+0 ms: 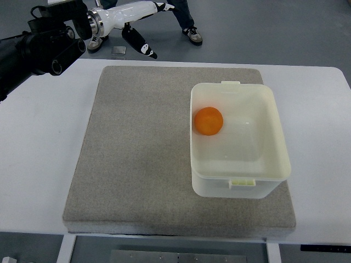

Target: Put orange in box with left hand

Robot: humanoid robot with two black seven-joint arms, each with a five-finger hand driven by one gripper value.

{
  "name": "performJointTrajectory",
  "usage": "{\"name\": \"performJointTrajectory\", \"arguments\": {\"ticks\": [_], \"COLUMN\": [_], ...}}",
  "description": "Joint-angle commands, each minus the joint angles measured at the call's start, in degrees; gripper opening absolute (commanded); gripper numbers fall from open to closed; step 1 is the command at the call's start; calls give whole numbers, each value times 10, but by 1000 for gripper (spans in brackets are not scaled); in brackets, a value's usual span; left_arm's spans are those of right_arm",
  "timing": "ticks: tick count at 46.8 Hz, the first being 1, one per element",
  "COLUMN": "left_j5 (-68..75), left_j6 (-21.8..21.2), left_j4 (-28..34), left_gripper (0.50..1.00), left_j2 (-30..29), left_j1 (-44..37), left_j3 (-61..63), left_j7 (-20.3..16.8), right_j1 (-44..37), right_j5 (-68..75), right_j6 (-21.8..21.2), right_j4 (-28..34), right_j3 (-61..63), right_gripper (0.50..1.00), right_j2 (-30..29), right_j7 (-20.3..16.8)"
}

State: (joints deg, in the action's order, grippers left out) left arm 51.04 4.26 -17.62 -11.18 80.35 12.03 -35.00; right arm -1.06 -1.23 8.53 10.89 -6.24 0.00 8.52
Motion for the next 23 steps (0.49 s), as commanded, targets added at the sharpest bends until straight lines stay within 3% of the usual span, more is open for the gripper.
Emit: {"name": "performJointTrajectory", "arguments": {"ticks": [1,10,23], "left_j5": [-3,-54,-183], "left_j6": [-2,-4,-42], "left_j4": [14,36,39], "left_gripper": [990,992,992], "left_j2": [0,0,-1], "left_j1": [-12,-34,-62], "left_j3": [-1,-3,-2], "left_j7": [0,0,0], "right_j1": [0,0,0], "right_j5": [0,0,0], "right_j6": [0,0,0], "right_j4": [0,0,0], "right_j3": [0,0,0], "right_gripper": [932,932,932], "right_j2": [0,0,0], "right_j7": [0,0,0]}}
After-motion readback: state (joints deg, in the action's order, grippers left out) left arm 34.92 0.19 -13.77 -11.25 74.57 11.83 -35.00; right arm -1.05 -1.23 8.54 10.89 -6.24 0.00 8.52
